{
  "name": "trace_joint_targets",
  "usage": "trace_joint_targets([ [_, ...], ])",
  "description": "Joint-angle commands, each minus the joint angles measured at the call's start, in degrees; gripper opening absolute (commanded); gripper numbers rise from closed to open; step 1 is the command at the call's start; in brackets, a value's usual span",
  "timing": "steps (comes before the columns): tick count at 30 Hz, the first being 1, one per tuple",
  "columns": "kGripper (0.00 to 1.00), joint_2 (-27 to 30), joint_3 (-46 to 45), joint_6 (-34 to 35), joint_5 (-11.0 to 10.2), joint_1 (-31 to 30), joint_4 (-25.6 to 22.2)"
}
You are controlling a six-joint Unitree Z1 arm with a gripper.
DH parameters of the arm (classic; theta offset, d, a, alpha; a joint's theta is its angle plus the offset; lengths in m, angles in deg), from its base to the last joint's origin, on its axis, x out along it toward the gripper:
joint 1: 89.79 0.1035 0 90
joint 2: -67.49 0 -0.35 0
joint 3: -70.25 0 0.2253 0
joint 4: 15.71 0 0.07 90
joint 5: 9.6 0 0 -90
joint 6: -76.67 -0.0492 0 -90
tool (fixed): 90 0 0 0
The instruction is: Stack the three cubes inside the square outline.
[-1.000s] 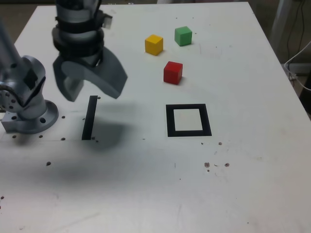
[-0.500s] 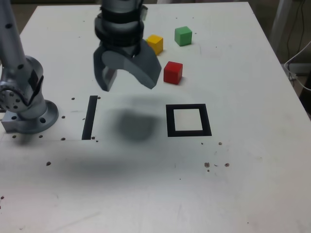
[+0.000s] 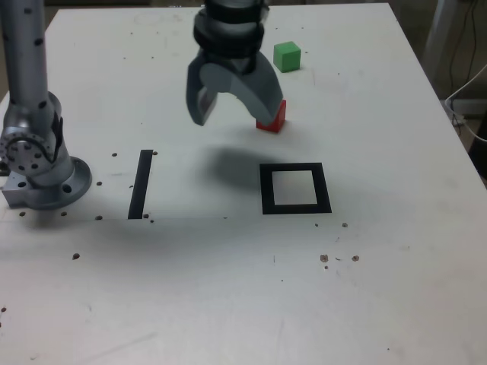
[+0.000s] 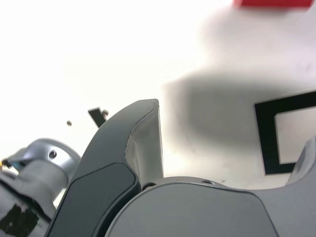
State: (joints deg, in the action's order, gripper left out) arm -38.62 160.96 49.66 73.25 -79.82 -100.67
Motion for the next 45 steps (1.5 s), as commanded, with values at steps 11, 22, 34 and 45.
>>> trace_joint_targets([
  [11, 0.98, -9.06, 7.07, -7.94, -0.76, 8.13, 2.20],
  [22, 0.90, -14.93, 10.78, -9.98, -0.76, 10.14, 3.38],
  [34, 0.41, -16.47, 12.05, -9.62, -1.95, 10.19, 3.45],
  [45, 0.28, -16.40, 11.15, -9.40, -2.58, 10.16, 3.95],
])
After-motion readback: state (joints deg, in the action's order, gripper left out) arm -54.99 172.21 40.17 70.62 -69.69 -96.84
